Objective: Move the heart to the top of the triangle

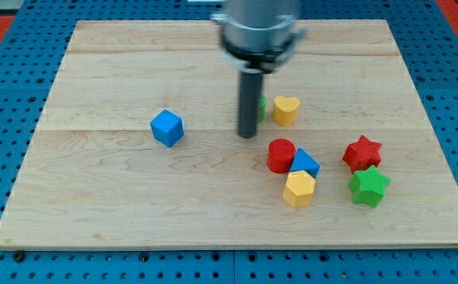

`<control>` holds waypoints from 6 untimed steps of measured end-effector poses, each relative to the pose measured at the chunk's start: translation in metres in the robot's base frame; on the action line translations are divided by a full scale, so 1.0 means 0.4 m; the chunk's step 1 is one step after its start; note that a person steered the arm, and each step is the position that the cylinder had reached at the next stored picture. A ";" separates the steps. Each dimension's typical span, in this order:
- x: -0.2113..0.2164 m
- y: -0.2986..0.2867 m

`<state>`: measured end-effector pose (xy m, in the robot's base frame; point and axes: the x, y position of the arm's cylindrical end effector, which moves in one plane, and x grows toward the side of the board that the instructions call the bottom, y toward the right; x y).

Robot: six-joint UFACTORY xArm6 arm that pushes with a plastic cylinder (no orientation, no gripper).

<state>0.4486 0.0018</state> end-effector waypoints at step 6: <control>-0.249 0.167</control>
